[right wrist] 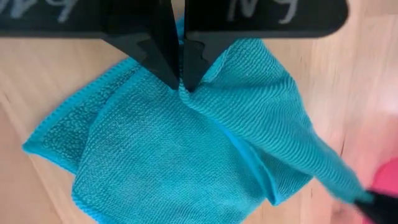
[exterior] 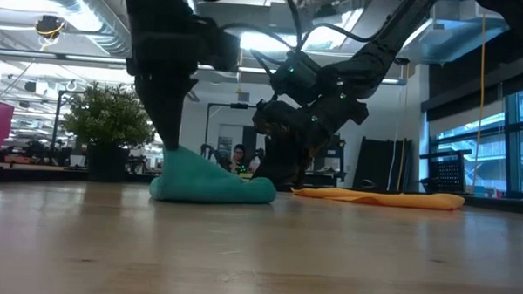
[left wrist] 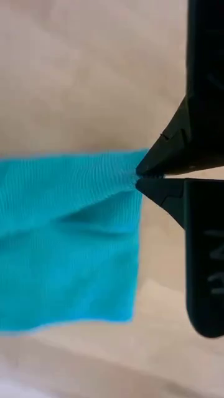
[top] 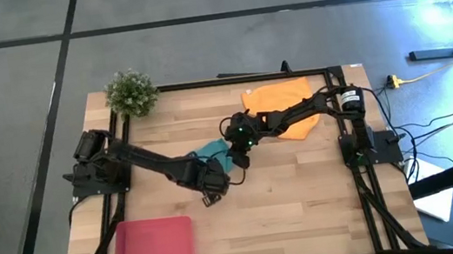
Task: Roll microfiber towels into tight, uniform cylinder then place into a basket
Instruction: Roll the blue microfiber towel
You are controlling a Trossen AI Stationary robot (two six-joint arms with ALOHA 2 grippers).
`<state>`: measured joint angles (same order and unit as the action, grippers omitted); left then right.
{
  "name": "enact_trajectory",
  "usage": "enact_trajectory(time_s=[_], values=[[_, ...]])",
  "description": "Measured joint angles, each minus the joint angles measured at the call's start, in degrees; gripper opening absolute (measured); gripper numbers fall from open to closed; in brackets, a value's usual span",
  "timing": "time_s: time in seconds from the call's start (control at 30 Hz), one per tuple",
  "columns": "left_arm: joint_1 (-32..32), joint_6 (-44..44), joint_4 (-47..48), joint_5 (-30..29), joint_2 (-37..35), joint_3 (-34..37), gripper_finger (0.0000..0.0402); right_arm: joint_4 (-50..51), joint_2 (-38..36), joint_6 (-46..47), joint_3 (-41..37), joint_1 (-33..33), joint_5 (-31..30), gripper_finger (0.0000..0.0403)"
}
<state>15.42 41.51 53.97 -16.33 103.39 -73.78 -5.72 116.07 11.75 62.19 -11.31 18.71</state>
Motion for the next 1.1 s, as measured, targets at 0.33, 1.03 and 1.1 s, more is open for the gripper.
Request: enact_trajectory(time_s=[0.33, 1.03, 1.1], values=[[-3.5, 0.5, 1.5, -3.5, 0.0, 0.7, 0.0, 0.5, 0.0, -0.3, 0.0, 0.0, -0.3, 0.0008], [-7.7, 0.1, -8.3, 0.9, 0.0, 11.3, 0.0, -0.1, 0.1, -0.4, -0.1, 0.1, 0.6, 0.0025], [-7.7, -0.3, -8.9, 0.9, 0.0, 11.5, 0.0, -0.2, 0.1, 0.3, -0.1, 0.1, 0.6, 0.0038]])
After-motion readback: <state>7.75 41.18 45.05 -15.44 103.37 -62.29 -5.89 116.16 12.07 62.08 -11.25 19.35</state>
